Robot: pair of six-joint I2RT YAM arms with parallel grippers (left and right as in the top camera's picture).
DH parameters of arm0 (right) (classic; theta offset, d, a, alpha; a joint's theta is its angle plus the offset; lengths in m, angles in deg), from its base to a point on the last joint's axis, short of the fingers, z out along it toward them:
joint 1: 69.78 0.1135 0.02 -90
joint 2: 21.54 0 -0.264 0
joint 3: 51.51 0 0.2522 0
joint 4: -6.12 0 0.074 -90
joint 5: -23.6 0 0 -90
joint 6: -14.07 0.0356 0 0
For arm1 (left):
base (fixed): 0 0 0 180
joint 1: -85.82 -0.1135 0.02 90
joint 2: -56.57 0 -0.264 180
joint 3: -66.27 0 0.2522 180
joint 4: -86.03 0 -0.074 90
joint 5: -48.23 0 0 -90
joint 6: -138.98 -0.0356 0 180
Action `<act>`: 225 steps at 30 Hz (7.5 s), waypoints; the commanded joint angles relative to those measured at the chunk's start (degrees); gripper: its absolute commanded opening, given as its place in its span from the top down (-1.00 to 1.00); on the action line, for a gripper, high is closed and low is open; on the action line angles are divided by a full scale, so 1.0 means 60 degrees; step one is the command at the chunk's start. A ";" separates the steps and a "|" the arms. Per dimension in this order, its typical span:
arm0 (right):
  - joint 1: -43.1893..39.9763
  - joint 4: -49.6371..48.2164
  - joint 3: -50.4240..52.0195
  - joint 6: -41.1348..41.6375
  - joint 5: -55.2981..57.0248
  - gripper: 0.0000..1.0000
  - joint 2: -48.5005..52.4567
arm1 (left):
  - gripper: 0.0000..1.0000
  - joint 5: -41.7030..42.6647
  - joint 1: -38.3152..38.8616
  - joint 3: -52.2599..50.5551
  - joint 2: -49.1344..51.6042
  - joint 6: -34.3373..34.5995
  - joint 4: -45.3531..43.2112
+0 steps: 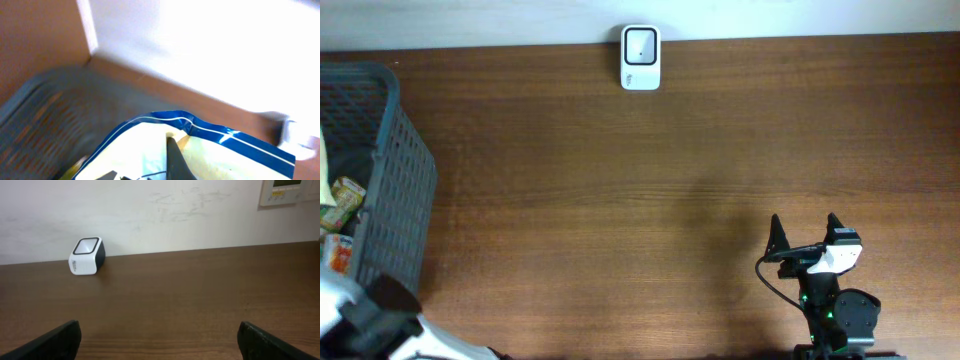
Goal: Scan the item barcode
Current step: 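Lift the bag out with the left gripper and drop it mid-table, then reach the left gripper into the basket and grasp the green tea carton, then carry the green tea carton out and set it on the table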
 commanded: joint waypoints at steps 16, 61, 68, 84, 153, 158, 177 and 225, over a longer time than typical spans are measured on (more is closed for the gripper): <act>-0.0062 0.0011 0.0062 -0.0076 0.0022 -0.97 -0.0066 | 1.00 -0.1446 1.0193 -0.3872 0.1770 -0.1483 0.1286; -0.0062 0.0011 0.0062 -0.0073 0.0022 -0.97 -0.0066 | -0.99 -0.5770 0.0871 -0.4564 0.1887 -0.1647 -0.0372; -0.0062 0.0015 0.0062 -0.0073 0.0022 -0.97 -0.0066 | -0.99 -0.5555 0.0798 -0.5727 0.1894 -0.3289 -0.3115; -0.0062 0.0011 0.0062 -0.0076 0.0022 -0.97 -0.0066 | -0.99 -0.5424 -0.0007 -0.5778 0.2477 -0.6382 -0.2772; -0.0062 0.0011 0.0062 -0.0076 0.0022 -0.98 -0.0066 | 1.00 -0.3548 0.1111 0.0787 0.2608 -0.1534 0.0656; -0.0062 0.0015 0.0062 -0.0073 0.0022 -0.98 -0.0066 | 1.00 -0.2310 0.1126 0.0790 0.0732 -0.0984 0.0641; -0.0062 0.0015 0.0062 -0.0073 0.0022 -0.97 -0.0066 | 1.00 -0.1851 0.8932 -0.0408 0.0011 -0.0831 0.3770; -0.0062 0.0015 0.0062 -0.0073 0.0022 -0.97 -0.0066 | -0.98 -0.8783 0.3486 -0.4339 -0.3326 0.5176 0.0412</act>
